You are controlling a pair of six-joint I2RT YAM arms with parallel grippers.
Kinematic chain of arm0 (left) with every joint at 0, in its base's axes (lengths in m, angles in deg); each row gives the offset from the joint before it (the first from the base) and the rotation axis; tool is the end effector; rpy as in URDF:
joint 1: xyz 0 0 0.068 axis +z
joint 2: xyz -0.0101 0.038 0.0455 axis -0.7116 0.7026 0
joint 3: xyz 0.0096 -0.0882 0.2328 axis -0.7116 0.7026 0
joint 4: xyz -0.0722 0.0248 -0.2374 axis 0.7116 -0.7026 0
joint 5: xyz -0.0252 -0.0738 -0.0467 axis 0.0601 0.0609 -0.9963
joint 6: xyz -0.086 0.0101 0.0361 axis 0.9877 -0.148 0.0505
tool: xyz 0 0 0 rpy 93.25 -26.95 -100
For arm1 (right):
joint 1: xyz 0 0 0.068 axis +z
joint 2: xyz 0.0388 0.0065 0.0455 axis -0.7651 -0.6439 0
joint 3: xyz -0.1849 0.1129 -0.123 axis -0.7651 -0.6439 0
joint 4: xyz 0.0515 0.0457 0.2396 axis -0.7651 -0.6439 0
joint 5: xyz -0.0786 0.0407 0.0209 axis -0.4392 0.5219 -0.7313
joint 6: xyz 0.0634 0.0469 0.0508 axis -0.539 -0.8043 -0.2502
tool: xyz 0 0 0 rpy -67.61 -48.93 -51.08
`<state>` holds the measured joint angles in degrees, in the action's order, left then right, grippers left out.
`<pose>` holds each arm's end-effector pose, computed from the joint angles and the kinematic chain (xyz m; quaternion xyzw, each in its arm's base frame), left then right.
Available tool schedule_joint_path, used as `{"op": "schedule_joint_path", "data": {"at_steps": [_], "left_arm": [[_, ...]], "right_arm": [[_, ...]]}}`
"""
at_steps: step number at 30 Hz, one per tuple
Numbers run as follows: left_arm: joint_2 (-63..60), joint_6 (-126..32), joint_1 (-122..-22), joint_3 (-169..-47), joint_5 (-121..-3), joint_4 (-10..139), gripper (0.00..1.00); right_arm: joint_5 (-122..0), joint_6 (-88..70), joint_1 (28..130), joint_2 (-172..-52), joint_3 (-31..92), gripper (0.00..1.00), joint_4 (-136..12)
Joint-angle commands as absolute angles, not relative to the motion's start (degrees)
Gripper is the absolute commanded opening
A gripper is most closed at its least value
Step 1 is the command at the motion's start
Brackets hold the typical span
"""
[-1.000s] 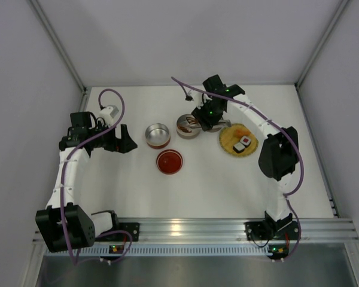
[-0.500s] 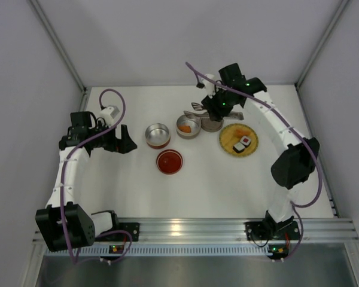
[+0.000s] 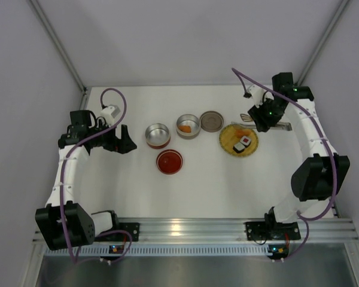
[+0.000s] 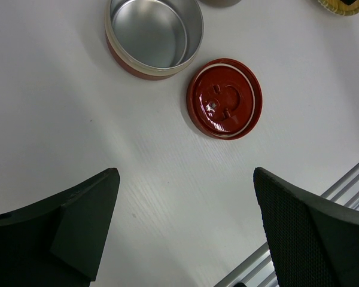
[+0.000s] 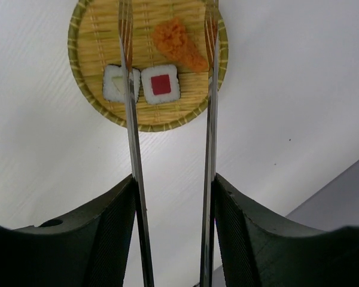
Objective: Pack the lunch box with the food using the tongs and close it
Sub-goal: Pick up the fake food from the plate.
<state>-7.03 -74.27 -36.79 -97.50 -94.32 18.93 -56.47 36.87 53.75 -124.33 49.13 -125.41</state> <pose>0.2651 -0.0156 0.2568 0.1650 0.8779 -0.2566 0.3691 0.3332 0.0400 0.2750 -0.3754 0.8928 0.0286 0.2471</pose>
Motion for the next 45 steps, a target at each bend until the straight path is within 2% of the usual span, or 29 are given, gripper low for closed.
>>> {"op": "schedule_joint_path", "data": {"at_steps": [1,7,28,40,45], "left_arm": [[-6.58,-75.75,-36.31,-99.42,-96.33,18.90,0.98],[-5.97,-75.48,-36.40,-99.51,-96.50,19.17,0.98],[-5.18,-75.39,-36.40,-99.95,-96.24,19.17,0.99],[-5.26,-75.39,-36.40,-99.86,-95.80,19.26,0.98],[-5.44,-75.31,-36.40,-99.77,-95.62,19.34,0.98]], "right_arm": [[-55.56,44.48,51.59,-123.18,48.83,0.51,-129.43],[-56.69,47.48,50.97,-123.80,46.54,0.55,-128.91],[-60.65,49.24,52.99,-129.33,46.45,0.55,-123.19],[-62.32,49.85,54.57,-130.83,46.28,0.46,-122.40],[-61.89,49.24,55.10,-130.57,46.89,0.31,-122.66]]}}
